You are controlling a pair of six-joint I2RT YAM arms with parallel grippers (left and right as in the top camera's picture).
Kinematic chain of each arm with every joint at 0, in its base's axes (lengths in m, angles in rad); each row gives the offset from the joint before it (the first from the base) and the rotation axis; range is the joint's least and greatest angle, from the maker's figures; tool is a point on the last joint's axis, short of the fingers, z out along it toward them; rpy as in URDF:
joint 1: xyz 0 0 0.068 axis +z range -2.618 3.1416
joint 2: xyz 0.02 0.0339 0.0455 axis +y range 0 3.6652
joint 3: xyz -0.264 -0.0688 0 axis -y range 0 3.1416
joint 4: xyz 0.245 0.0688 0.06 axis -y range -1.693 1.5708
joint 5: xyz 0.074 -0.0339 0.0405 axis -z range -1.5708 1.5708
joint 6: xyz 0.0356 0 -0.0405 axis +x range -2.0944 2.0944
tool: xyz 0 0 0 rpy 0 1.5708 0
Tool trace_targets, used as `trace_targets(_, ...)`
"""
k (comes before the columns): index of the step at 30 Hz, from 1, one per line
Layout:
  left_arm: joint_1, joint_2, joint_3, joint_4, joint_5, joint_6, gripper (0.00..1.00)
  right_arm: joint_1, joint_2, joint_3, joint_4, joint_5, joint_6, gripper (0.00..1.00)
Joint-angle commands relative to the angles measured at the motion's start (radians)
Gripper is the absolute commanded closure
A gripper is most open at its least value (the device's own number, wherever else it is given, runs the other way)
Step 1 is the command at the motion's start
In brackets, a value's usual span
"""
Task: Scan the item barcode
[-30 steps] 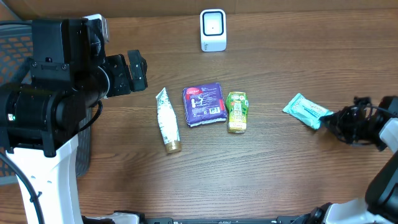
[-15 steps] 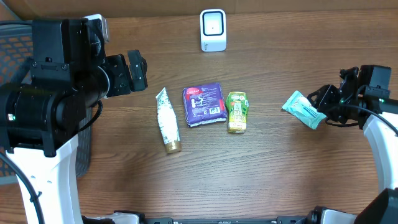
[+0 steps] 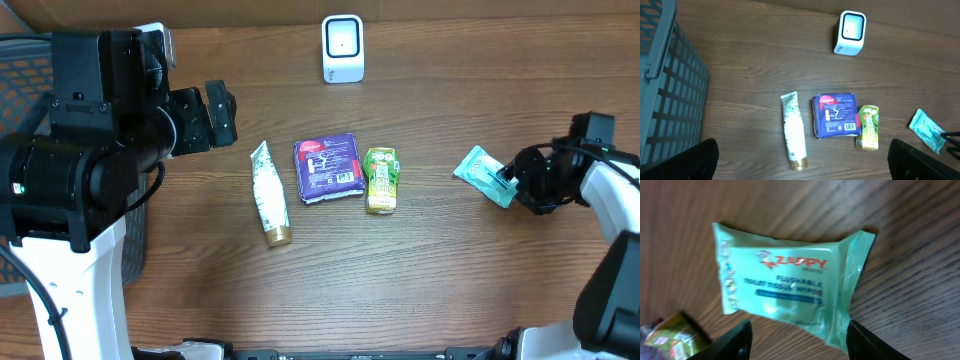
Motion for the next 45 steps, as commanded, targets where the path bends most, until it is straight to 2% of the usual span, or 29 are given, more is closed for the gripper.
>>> trace_targets(1,0.005,0.006,0.008,0.000,-0.009,0.015,0.01,0.001,0.040,-0.006,0.006,0.018,0.005,0.39)
trace_targets(10,0.005,0.006,0.008,0.000,-0.009,0.015,0.00,0.004,0.097,-0.009,0.039,0.055,-0.023,0.40)
trace_targets(20,0.005,0.006,0.008,0.000,-0.009,0.015,0.00,0.024,0.097,-0.133,0.206,0.054,-0.025,0.48)
trace_targets(23,0.005,0.006,0.008,0.000,-0.009,0.015,0.00,0.024,0.097,-0.157,0.224,0.055,-0.026,0.57)
trace_targets(24,0.005,0.006,0.008,0.000,-0.009,0.015,0.00,0.024,0.097,-0.158,0.224,0.055,-0.026,0.62)
trace_targets(25,0.005,0.006,0.008,0.000,-0.009,0.015,0.00,0.024,0.097,-0.158,0.224,0.055,-0.026,0.72)
trace_targets(26,0.005,0.006,0.008,0.000,-0.009,0.015,0.00,0.024,0.097,-0.158,0.224,0.055,-0.026,0.86)
trace_targets(27,0.005,0.006,0.008,0.000,-0.009,0.015,0.00,0.024,0.097,-0.158,0.225,0.055,-0.026,0.94)
trace_targets(28,0.005,0.006,0.008,0.000,-0.009,0.015,0.00,0.024,0.097,-0.158,0.225,0.055,-0.026,0.96)
trace_targets(34,0.005,0.006,0.008,0.000,-0.009,0.015,0.00,0.024,0.093,-0.115,0.187,0.031,-0.111,0.96)
trace_targets(40,0.004,0.006,0.008,0.000,-0.009,0.015,0.01,0.026,0.045,0.018,0.011,0.055,-0.178,0.96)
trace_targets(45,0.004,0.006,0.008,0.000,-0.009,0.015,0.00,0.080,-0.028,0.161,-0.182,0.267,-0.150,0.96)
